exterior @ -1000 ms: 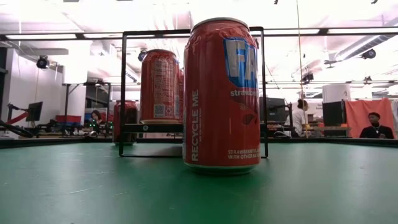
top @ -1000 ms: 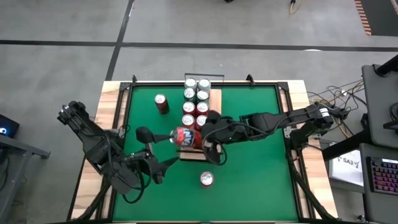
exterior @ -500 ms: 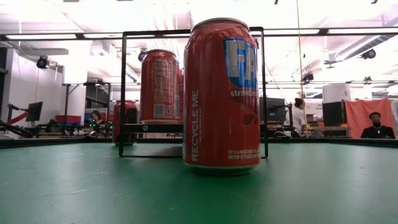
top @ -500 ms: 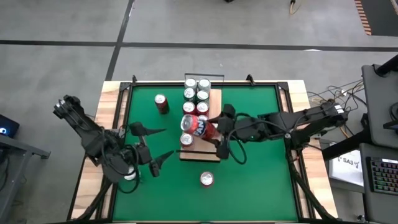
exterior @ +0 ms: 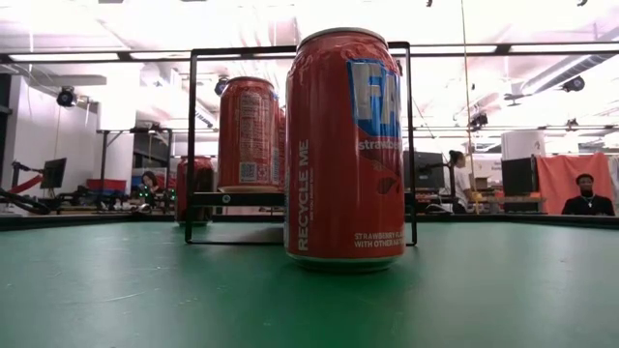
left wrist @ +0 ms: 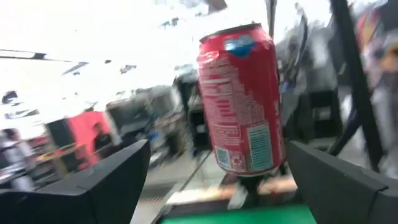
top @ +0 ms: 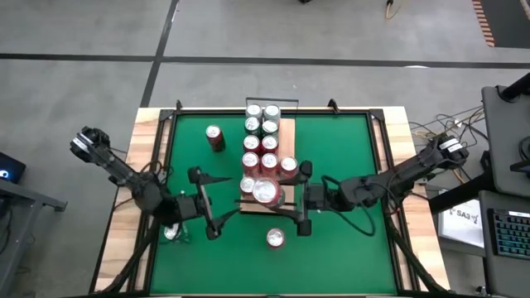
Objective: Place canned beverage on shelf
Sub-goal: Put the orange soda can on the shelf and aligned with the other orange soda can
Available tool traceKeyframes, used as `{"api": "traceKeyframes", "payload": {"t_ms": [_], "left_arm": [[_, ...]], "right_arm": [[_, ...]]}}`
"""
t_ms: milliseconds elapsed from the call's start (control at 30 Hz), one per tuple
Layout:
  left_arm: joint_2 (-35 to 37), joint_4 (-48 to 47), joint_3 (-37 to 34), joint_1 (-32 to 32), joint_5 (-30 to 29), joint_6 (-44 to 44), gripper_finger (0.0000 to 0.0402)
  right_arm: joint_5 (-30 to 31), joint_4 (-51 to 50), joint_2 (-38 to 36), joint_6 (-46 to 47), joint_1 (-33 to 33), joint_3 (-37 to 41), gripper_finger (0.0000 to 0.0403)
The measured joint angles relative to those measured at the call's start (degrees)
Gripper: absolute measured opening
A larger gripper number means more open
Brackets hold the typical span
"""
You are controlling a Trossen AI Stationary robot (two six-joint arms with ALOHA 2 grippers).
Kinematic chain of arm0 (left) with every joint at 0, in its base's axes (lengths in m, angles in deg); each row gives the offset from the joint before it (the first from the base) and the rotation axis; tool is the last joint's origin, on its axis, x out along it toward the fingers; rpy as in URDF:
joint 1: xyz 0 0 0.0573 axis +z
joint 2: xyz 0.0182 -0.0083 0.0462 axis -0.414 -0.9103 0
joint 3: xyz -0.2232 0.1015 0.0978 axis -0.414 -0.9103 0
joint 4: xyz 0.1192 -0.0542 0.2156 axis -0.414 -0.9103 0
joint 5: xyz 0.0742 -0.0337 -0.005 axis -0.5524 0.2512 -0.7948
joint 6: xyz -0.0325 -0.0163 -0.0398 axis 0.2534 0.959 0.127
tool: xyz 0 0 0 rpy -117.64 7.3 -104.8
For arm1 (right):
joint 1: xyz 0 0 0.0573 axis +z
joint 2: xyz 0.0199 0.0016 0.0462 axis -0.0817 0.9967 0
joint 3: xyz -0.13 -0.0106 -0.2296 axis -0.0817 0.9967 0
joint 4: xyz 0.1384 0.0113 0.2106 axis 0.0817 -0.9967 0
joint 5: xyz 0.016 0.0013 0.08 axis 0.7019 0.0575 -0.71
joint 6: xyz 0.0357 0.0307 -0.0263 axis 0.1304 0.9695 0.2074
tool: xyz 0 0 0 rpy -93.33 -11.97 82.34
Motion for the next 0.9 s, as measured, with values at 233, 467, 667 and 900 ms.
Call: {"api": "traceKeyframes", "payload": {"t_ms": [233, 467, 667, 900], "left_arm": [[-3.2, 10.8, -3.5, 4.9, 13.6, 8.1, 0.0359], [-7.4, 18.2, -3.5, 6.7, 14.5, 8.1, 0.0359], [-10.0, 18.4, -1.1, 8.5, 14.2, 8.0, 0.0359], [-11.7, 18.6, 1.0, 9.6, 13.2, 8.0, 0.0359]], "right_arm": [[4.7, 10.5, 3.9, -8.0, 0.2, 1.7, 0.0283], [11.5, 12.2, 7.3, -11.0, 0.2, -0.3, 0.0283], [13.3, 11.9, 8.5, -11.7, 0.2, -1.4, 0.0283], [13.3, 11.8, 8.5, -11.6, 0.1, -1.4, 0.0283]]}}
